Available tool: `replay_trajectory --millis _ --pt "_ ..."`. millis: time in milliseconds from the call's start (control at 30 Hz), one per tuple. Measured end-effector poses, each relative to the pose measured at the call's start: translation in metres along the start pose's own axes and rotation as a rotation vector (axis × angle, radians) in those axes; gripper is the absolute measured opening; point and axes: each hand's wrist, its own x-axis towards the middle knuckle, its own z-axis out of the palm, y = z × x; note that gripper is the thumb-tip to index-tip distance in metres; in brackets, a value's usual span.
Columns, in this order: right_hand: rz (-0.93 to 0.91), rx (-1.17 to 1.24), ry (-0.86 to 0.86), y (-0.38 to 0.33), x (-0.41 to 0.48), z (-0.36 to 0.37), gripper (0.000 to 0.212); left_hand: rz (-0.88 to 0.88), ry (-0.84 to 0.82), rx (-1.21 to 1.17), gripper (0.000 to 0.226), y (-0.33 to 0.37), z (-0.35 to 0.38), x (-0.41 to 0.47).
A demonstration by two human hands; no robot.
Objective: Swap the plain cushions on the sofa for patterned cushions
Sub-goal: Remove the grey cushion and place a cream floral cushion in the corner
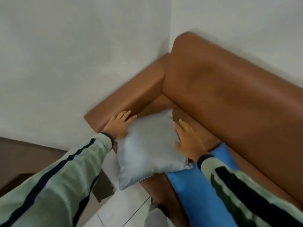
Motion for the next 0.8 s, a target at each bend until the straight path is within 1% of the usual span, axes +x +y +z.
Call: replay_trajectory --millis 33,100,133,200,233,267,300,367,433,500,567,633,667,733,800 --pt "-0.017 -0.017 -0.025 -0.003 0.002 0.023 0.074 0.010 -0.090 0.075 0.084 -0.008 0.015 0.002" --pt "-0.113 -0.046 -0.016 -0.008 0.002 0.075 0.074 0.057 -0.153 0.140 0.084 -0.032 0.058 0.006" --pt "-0.179 -0.068 -0.026 -0.014 -0.003 0.105 0.077 0.089 -0.146 0.192 0.086 -0.043 0.085 0.006" --pt "-0.260 -0.157 -0.027 -0.023 -0.010 0.159 0.089 0.139 -0.109 0.253 0.099 -0.060 0.119 0.013" --pt "-0.268 -0.202 -0.034 -0.026 -0.009 0.186 0.096 0.148 -0.088 0.265 0.106 -0.066 0.137 0.020" --pt "-0.253 -0.234 -0.026 -0.031 -0.007 0.199 0.101 0.167 -0.029 0.252 0.110 -0.069 0.145 0.024" --pt "-0.230 -0.270 -0.035 -0.035 -0.006 0.214 0.103 0.181 -0.015 0.251 0.113 -0.071 0.158 0.028" --pt "-0.184 -0.339 -0.027 -0.038 0.006 0.240 0.099 0.191 0.019 0.240 0.112 -0.070 0.183 0.038" --pt "-0.185 -0.383 0.020 -0.032 0.020 0.248 0.093 0.164 0.057 0.178 0.109 -0.062 0.195 0.045" --pt "-0.196 -0.368 0.063 -0.022 0.030 0.244 0.091 0.127 0.048 0.084 0.114 -0.055 0.195 0.051" --pt "-0.199 -0.300 0.095 -0.014 0.034 0.229 0.098 0.124 0.052 -0.014 0.123 -0.054 0.186 0.053" --pt "-0.159 -0.170 0.066 -0.004 0.033 0.204 0.113 0.158 0.034 -0.063 0.127 -0.058 0.167 0.055" --pt "-0.138 -0.096 0.071 0.001 0.034 0.189 0.117 0.181 0.034 -0.077 0.124 -0.060 0.155 0.056" --pt "-0.093 0.058 0.107 0.015 0.037 0.158 0.117 0.216 0.062 -0.115 0.113 -0.064 0.126 0.065" --pt "0.000 0.262 0.177 0.034 0.038 0.123 0.107 0.235 0.098 -0.237 0.105 -0.063 0.090 0.076"
